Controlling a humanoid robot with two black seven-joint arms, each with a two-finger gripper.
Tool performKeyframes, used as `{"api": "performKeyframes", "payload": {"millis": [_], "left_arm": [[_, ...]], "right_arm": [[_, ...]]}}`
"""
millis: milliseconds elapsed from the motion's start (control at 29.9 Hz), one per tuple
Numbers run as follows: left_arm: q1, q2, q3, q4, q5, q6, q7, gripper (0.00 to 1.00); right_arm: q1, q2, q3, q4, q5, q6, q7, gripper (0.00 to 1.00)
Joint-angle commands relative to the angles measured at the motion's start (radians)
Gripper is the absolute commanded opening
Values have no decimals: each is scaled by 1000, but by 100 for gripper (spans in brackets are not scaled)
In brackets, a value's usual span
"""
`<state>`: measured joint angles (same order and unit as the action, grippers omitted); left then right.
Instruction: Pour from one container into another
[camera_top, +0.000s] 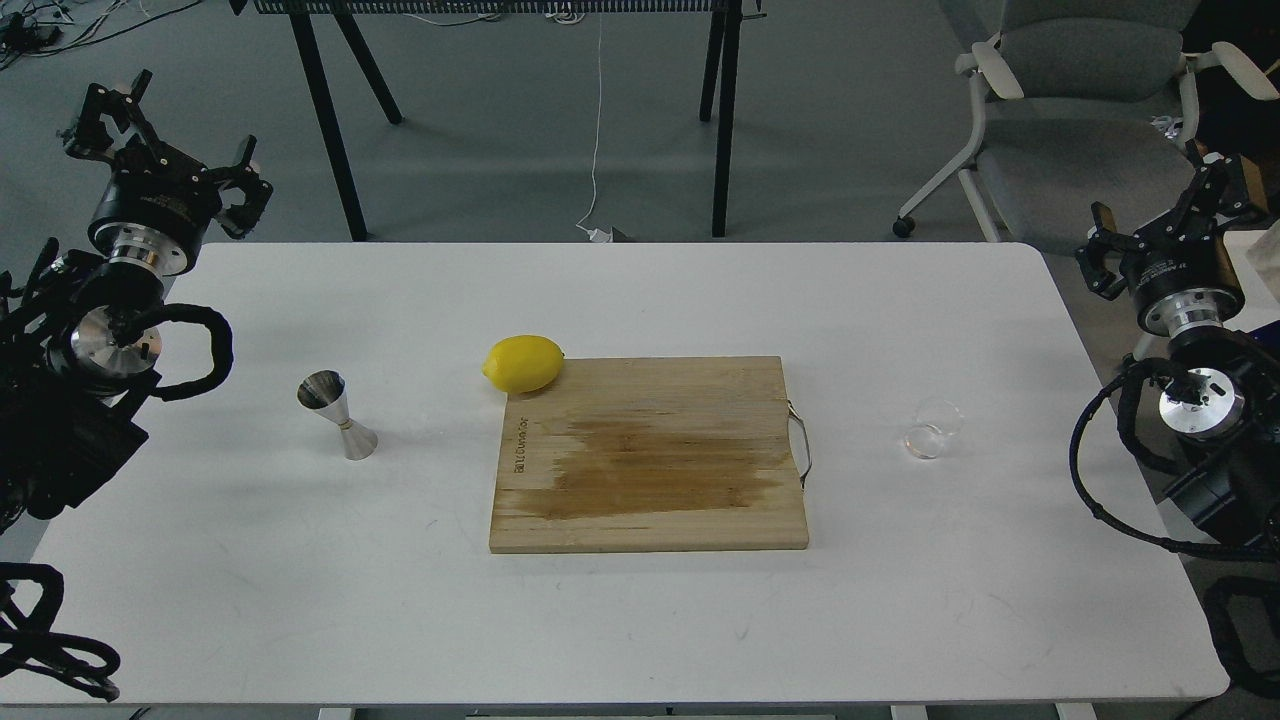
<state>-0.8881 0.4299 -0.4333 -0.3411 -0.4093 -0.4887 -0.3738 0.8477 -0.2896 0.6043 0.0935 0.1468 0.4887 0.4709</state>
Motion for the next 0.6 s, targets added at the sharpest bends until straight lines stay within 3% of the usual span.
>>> {"api": "performKeyframes", "payload": {"millis": [0, 167, 569], "left_arm": [[3, 0, 1, 2, 0, 0, 3, 100], [0, 6, -2, 22, -5, 0, 6, 100], [-14, 61, -10, 197, 110, 0, -8, 100]], "right_arm": [[1, 1, 0, 0, 0, 0, 0, 100], [-2, 0, -1, 0, 0, 0, 0, 100], [-12, -10, -6, 2, 0, 0, -8, 100]]}}
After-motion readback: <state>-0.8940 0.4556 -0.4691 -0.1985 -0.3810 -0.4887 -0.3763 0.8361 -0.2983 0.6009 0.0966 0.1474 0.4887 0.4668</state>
